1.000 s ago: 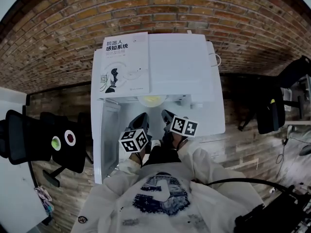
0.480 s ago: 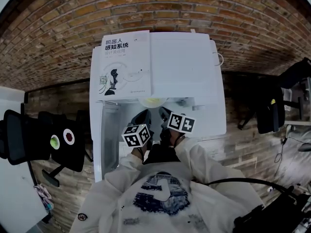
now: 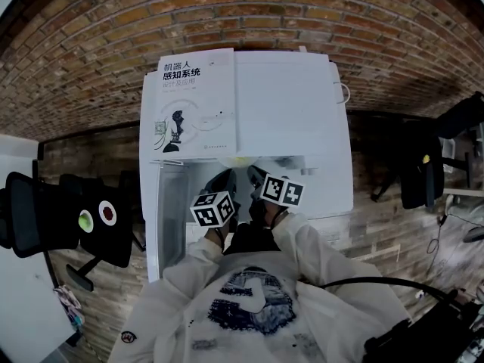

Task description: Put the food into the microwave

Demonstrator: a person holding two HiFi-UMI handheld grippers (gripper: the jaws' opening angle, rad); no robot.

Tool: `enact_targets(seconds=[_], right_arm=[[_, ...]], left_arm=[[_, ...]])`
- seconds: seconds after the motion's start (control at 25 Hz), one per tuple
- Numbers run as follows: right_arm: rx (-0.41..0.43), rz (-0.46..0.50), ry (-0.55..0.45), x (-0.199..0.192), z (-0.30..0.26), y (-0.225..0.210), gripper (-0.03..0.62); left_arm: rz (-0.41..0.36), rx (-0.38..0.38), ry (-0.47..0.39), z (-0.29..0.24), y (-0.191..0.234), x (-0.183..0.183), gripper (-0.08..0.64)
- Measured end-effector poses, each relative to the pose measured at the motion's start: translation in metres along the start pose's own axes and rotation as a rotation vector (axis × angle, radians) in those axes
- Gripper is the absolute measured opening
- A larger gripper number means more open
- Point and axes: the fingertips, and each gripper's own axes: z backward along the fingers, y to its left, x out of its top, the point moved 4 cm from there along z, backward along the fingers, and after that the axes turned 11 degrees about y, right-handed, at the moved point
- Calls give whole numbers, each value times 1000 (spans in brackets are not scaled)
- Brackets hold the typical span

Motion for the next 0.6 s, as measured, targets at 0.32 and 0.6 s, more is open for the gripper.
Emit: enact_targets(seconds=[0.32,0.6], right_arm=[[6,-7,-2,6,-6,4,14],[13,-1,-9,14,-11,10,14]], left_arm=[[13,13,13,-7,8,2,8],[10,22,10,-8,12,8,8]])
